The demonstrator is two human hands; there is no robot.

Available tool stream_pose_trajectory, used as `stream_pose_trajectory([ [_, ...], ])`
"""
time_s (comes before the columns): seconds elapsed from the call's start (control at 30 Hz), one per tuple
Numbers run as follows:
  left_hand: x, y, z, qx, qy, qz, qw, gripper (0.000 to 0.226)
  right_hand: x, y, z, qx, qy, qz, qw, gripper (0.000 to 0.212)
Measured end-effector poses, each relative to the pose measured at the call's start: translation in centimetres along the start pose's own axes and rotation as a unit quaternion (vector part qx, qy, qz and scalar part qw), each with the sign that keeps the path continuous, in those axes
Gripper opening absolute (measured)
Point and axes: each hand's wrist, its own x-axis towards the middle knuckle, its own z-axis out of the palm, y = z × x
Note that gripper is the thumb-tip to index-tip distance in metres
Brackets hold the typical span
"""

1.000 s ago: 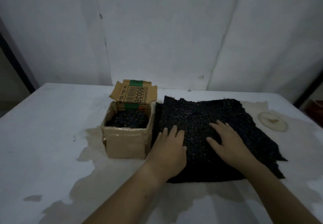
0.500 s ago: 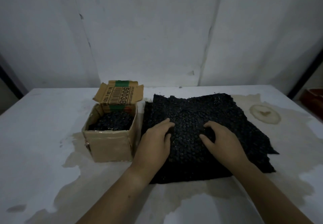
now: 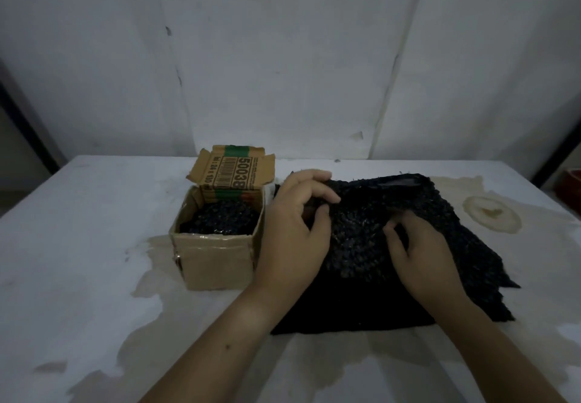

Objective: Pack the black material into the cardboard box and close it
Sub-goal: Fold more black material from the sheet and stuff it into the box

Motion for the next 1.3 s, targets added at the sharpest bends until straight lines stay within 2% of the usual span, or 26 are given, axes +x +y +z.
stream_pose_trajectory([
  [0.1, 2.3, 1.2, -3.4, -0.021, 0.052, 0.03, 0.998, 0.038, 1.4, -3.3, -0.7, 0.065, 0.001, -0.021, 0.998, 0.011],
  [0.2, 4.6, 0.3, -8.7, -0.001, 0.082, 0.035, 0.996, 0.042, 3.5, -8.3, -0.8, 0.083, -0.01, -0.075, 0.994, 0.011],
  [0.37, 4.0, -4.0, -15.8, 0.177, 0.033, -0.032, 0.983, 0.041, 6.1, -14.7, 2.2, 0.058, -0.063, -0.173, 0.981, 0.007],
  [0.43, 3.4, -5.5, -17.2, 0.228, -0.009, -0.072, 0.971, 0.039, 6.5, -16.1, 3.8, 0.048, -0.097, -0.174, 0.979, 0.008],
  [0.57, 2.6, -7.5, -18.2, 0.295, -0.171, -0.109, 0.934, 0.049, 6.6, -17.6, 6.3, 0.0, -0.188, -0.175, 0.966, 0.012],
  [0.63, 2.9, -7.6, -18.2, 0.35, -0.207, -0.086, 0.91, 0.063, 6.5, -17.8, 6.9, -0.038, -0.222, -0.162, 0.961, 0.005],
  [0.7, 3.8, -7.2, -18.0, 0.412, -0.224, -0.034, 0.882, 0.068, 6.4, -18.1, 7.0, -0.086, -0.251, -0.138, 0.954, 0.014],
  [0.77, 4.7, -6.7, -17.5, 0.448, -0.258, -0.009, 0.856, 0.06, 6.6, -18.5, 6.8, -0.138, -0.283, -0.128, 0.94, 0.027],
  [0.83, 5.9, -6.5, -17.3, 0.447, -0.315, -0.063, 0.835, 0.056, 7.2, -18.9, 6.9, -0.181, -0.321, -0.126, 0.921, 0.034],
  [0.9, 7.3, -6.7, -17.1, 0.447, -0.381, -0.124, 0.799, 0.06, 8.0, -19.3, 7.6, -0.212, -0.358, -0.121, 0.901, 0.04],
  [1.0, 8.8, -7.1, -16.0, 0.479, -0.438, -0.145, 0.746, 0.049, 8.5, -19.9, 8.7, -0.238, -0.397, -0.118, 0.878, 0.047],
  [1.1, 8.9, -7.4, -15.0, 0.472, -0.459, -0.161, 0.735, 0.036, 8.6, -19.9, 8.9, -0.218, -0.421, -0.122, 0.872, 0.05],
  [1.17, 8.7, -8.2, -15.1, 0.441, -0.454, -0.173, 0.754, 0.04, 8.6, -19.3, 7.9, -0.169, -0.407, -0.123, 0.889, 0.055],
  [1.23, 8.3, -8.9, -15.6, 0.426, -0.449, -0.174, 0.766, 0.055, 8.4, -18.2, 6.4, -0.129, -0.305, -0.15, 0.932, 0.057],
  [1.3, 7.9, -9.3, -15.7, 0.421, -0.447, -0.167, 0.772, 0.077, 8.2, -17.2, 5.4, -0.15, -0.193, -0.163, 0.956, 0.058],
])
